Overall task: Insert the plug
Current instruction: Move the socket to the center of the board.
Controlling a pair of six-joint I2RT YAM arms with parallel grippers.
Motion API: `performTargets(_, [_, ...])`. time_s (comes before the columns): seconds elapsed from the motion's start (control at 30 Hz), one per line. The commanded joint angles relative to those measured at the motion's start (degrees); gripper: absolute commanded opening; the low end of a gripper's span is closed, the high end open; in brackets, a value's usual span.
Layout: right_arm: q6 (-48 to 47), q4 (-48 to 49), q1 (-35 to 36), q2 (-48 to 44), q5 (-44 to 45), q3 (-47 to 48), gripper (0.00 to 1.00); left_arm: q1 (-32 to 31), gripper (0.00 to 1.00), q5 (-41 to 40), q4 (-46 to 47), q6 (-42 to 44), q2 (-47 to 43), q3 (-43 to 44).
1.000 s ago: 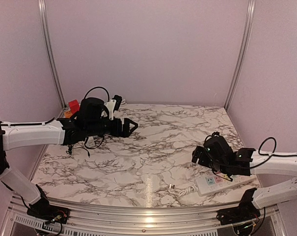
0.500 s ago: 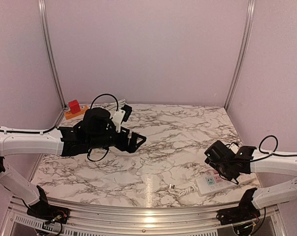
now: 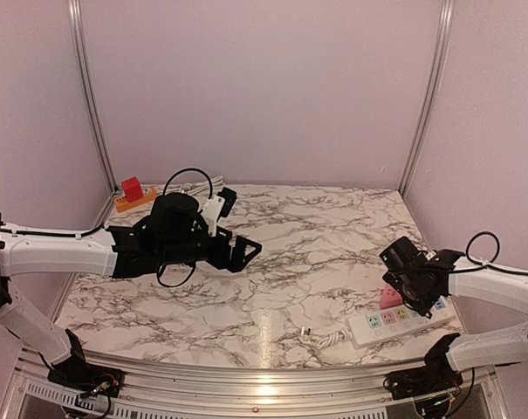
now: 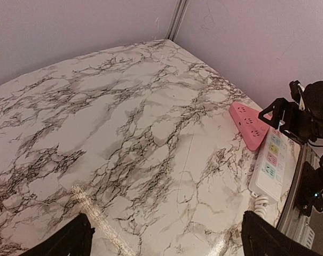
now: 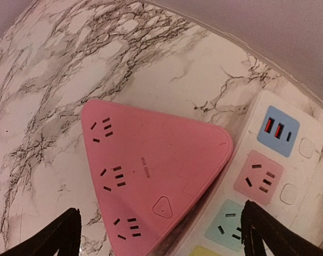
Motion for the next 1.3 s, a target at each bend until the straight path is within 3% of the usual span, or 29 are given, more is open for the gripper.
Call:
performTargets(0.0, [-3.59, -0.01, -3.82, 0.66, 0.18, -0.1, 0.99, -0.21, 0.99, 0.25, 4.27, -0.58, -0.63, -1.36])
performTargets(0.7, [-21.09, 19.1, -4.85, 8.78, -2.42, 0.18, 0.98, -0.19, 0.99, 2.61, 6.35, -2.04, 1.74, -3.09])
performTargets(1.07, [-19.5, 17.37, -4.9, 17.9, -0.39, 4.62, 0.98, -0.24, 0.99, 3.35, 6.64, -2.42, 3.06, -2.9])
performTargets(1.27, [-17.65, 17.68, -6.05, 18.31, 0.92, 5.37, 0.99, -0.24, 0.99, 2.81, 6.81, -2.46, 2.84, -3.63])
